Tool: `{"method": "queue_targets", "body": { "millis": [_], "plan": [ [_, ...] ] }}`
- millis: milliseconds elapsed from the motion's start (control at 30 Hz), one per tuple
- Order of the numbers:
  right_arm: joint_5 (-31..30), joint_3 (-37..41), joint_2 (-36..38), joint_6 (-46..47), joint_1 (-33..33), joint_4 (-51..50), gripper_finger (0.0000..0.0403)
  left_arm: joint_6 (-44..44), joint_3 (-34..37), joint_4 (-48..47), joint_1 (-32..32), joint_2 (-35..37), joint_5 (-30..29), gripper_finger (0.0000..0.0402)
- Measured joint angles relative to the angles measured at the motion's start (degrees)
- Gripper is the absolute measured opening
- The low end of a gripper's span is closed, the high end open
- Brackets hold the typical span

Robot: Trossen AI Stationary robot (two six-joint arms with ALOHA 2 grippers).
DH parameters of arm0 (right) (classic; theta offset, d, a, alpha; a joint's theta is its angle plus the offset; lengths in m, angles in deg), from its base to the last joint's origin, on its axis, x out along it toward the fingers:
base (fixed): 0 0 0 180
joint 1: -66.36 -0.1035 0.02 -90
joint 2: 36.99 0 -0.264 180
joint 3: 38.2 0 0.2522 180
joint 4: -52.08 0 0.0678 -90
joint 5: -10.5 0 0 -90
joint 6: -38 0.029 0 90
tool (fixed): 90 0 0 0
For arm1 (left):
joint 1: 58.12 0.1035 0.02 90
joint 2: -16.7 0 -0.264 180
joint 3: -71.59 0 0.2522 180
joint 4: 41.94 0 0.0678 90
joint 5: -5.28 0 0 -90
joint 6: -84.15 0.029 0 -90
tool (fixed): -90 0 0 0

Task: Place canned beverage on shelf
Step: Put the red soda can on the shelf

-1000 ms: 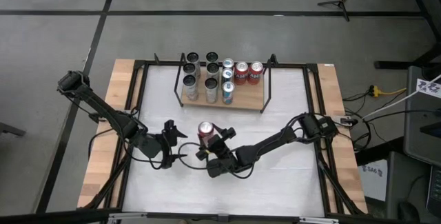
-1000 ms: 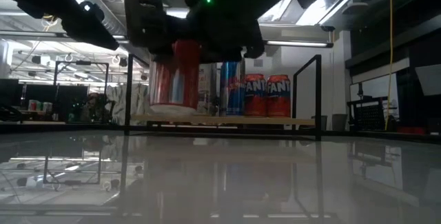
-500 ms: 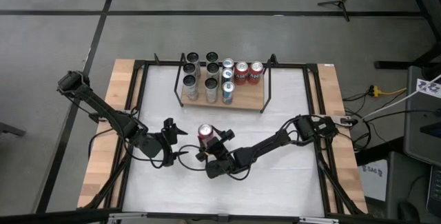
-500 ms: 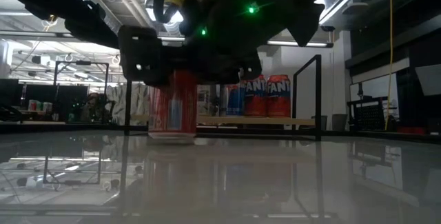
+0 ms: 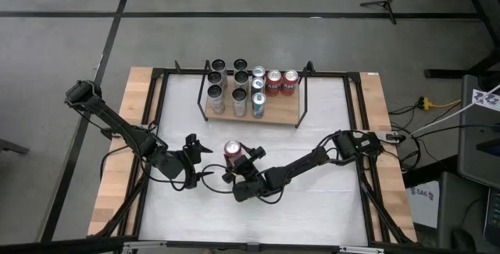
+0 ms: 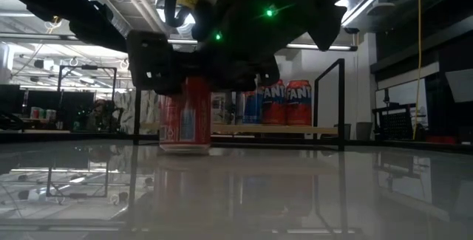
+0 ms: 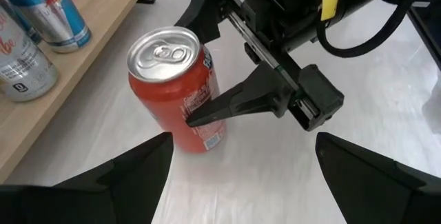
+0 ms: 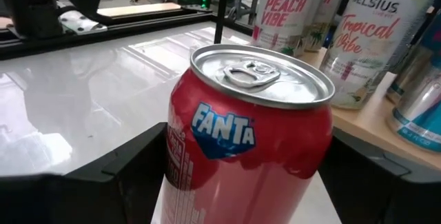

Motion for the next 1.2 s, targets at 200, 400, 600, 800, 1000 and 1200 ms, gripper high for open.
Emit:
{"method": "queue_targets", "body": {
  "millis": [200,400,600,800,1000,1200],
  "plan": [
    [1.95,-0.09,-0.65,-0.15,-0.01,0.28,0.0323,0.00,0.00,-0.02,0.00,0.00,0.01,0.0350],
    [3.13,-0.09,-0.71,-0.22,-0.01,0.17,0.0324,0.39,0.00,-0.02,0.00,0.00,0.00,0.0350],
    [3.53,-0.09,-0.74,-0.17,-0.01,0.17,0.0324,0.39,0.00,-0.02,0.00,0.00,-0.11,0.0350],
    [3.80,-0.09,-0.82,-0.05,-0.01,0.20,0.0324,0.44,0.00,-0.02,0.00,0.00,-0.15,0.0350],
    [3.90,-0.09,-0.82,0.02,-0.01,0.19,0.0324,0.44,0.00,-0.01,0.00,0.00,-0.17,0.0350],
    [4.21,-0.09,-0.86,0.02,0.01,0.21,0.0324,0.50,0.00,-0.02,0.00,0.00,-0.17,0.0350]
  ]
}}
